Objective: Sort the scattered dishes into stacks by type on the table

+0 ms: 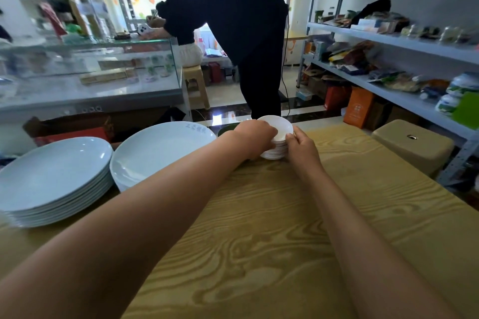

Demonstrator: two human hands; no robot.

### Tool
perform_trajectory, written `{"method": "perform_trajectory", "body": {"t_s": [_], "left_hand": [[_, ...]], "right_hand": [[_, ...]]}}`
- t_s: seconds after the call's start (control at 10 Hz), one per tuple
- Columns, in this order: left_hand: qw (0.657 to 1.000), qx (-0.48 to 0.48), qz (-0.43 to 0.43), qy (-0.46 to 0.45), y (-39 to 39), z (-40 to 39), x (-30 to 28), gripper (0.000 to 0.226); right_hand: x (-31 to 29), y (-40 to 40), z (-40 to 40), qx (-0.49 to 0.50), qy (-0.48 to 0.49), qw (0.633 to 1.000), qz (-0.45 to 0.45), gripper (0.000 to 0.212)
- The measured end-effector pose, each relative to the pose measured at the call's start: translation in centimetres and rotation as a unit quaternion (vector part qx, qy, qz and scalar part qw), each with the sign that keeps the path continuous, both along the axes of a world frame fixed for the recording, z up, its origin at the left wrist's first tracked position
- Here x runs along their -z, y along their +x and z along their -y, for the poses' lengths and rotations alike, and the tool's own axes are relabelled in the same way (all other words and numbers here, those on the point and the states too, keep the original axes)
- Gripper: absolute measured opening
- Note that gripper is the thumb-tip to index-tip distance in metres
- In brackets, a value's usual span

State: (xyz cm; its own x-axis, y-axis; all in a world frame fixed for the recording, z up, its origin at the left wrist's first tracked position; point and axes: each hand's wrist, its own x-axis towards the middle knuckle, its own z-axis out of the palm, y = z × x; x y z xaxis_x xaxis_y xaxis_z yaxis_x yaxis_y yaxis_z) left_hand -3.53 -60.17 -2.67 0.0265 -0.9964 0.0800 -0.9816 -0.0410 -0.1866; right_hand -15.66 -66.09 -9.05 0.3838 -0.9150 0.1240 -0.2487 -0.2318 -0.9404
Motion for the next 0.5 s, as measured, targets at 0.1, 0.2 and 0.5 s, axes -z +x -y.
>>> {"method": "perform_trajectory", "body": {"t_s": [0.1, 0.2, 0.5], "left_hand": [[1.0, 0.005, -0.01, -0.006, 0.0, -0.1, 0.1, 0.027], [0.999, 0.025, -0.016, -0.015, 0.2, -0.6, 0.4, 0.032], [0.993, -0.004, 0.111, -0.047, 1.0, -5.9, -2.7, 0.06]], "right_hand": [[-0.3, 0.0, -0.1, 0.001, -0.017, 1.0, -0.009, 0.051], [-0.4, -0.1, -0.6, 0.005, -0.044, 0.998, -0.038, 0.046], [-5.2, 0.9, -6.2, -0.003, -0.327, 0.918, -0.222, 0.052]]}}
